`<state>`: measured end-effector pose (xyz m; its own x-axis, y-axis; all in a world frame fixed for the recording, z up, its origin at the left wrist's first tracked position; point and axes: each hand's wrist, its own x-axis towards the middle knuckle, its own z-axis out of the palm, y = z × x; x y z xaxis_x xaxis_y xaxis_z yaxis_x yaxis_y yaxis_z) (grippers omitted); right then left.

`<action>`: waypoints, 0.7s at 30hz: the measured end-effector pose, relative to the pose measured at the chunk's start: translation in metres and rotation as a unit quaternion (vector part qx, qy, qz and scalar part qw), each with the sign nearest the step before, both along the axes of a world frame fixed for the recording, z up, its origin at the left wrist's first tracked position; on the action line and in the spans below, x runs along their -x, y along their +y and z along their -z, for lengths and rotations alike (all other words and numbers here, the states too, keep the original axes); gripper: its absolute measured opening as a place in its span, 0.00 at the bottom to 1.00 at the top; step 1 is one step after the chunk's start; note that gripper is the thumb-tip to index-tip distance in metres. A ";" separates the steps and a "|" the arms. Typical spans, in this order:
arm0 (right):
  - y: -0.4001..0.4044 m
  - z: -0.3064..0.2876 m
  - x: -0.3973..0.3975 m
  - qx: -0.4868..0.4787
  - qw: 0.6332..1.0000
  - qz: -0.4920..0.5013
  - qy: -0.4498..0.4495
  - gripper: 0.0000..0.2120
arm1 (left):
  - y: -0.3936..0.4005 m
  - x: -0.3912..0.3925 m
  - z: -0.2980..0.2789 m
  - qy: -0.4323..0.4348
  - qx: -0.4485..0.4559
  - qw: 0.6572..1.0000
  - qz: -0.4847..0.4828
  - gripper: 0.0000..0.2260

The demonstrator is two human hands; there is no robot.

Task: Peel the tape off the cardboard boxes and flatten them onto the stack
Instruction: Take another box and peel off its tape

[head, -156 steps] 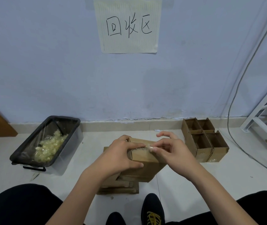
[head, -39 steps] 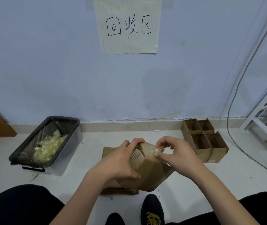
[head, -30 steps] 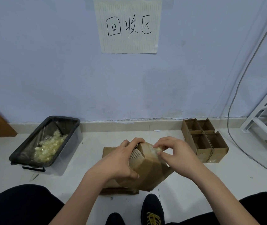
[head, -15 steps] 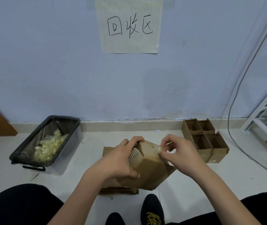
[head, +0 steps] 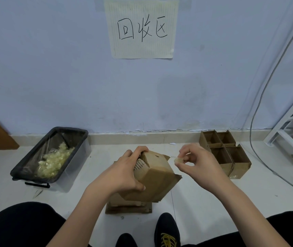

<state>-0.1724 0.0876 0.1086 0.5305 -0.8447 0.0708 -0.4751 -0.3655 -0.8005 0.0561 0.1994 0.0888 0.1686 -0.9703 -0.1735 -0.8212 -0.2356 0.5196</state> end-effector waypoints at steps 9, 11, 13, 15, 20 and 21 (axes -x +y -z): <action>0.010 -0.003 -0.012 -0.028 0.999 -0.009 -0.041 0.06 | 0.003 -0.013 -0.018 0.003 0.022 0.999 -0.049 0.45; 0.014 -0.007 -0.019 -0.052 0.997 -0.016 -0.053 0.03 | 0.005 -0.021 -0.027 0.008 0.029 0.997 -0.070 0.45; 0.017 -0.012 -0.029 -0.080 0.993 -0.021 -0.080 0.05 | 0.009 -0.032 -0.042 0.011 0.040 0.995 -0.092 0.45; 0.019 -0.018 -0.045 -0.077 0.993 -0.016 -0.087 0.05 | 0.013 -0.049 -0.059 0.011 0.062 0.990 -0.123 0.45; 0.028 -0.037 -0.118 -0.071 0.988 -0.071 -0.117 0.13 | 0.034 -0.107 -0.092 0.005 0.120 0.961 -0.247 0.44; 0.032 -0.041 -0.136 -0.071 0.986 -0.088 -0.123 0.19 | 0.040 -0.121 -0.095 -0.001 0.132 0.952 -0.276 0.44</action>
<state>-0.0361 0.1201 0.1493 0.6508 -0.7522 0.1030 -0.1998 -0.3006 -0.9326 0.1773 0.2395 0.1838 0.6656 -0.7435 0.0655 -0.6117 -0.4932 0.6185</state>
